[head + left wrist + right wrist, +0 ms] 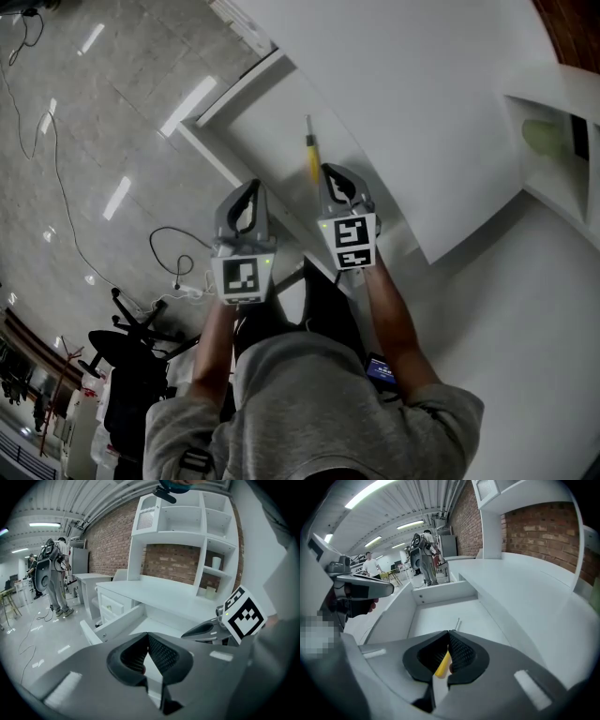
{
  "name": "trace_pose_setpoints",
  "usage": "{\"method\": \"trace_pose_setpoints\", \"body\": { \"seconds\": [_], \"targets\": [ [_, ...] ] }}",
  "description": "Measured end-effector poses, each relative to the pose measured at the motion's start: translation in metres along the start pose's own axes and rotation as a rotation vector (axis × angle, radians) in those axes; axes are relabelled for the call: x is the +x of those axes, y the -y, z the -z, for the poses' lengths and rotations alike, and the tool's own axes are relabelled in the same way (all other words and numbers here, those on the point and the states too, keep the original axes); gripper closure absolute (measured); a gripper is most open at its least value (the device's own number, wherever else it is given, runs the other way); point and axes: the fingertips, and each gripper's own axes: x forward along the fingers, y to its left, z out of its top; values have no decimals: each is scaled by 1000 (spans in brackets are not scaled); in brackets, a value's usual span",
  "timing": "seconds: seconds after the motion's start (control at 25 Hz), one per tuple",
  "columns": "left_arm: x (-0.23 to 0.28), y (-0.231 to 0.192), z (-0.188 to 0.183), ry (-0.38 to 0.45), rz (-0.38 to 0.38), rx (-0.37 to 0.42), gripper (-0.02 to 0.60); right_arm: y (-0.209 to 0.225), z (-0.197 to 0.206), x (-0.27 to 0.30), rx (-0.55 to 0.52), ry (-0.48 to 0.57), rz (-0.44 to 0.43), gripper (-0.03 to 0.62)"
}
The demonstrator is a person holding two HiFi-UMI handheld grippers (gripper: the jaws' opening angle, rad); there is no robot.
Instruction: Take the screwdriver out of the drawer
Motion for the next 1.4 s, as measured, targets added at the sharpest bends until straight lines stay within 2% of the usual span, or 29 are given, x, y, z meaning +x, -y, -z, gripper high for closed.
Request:
{"method": "trace_pose_setpoints", "body": {
  "seconds": [0.12,0.32,0.4,0.6,0.76,1.12,1.4],
  "targets": [
    [6,-1,2,-11,2,-1,569,2,6,14,13,-36,-6,588],
    [13,-4,3,-29,0,-6,569,1,17,35,35,-100,-31,494],
    [14,-5,4,-36,-1,-11,569,-1,22,43,44,-129,-44,431],
    [19,-8,7,-44,-3,-11,569,-4,35,61,46,-195,-66,382],
    [19,-10,10,-48,-6,-21,569,-4,43,68,44,-238,-66,388],
    [20,-14,12,-57,-5,-28,569,4,51,71,21,-267,-3,500],
    [17,-15,10,-48,-8,-36,569,7,49,69,18,-281,7,511]
  ]
}}
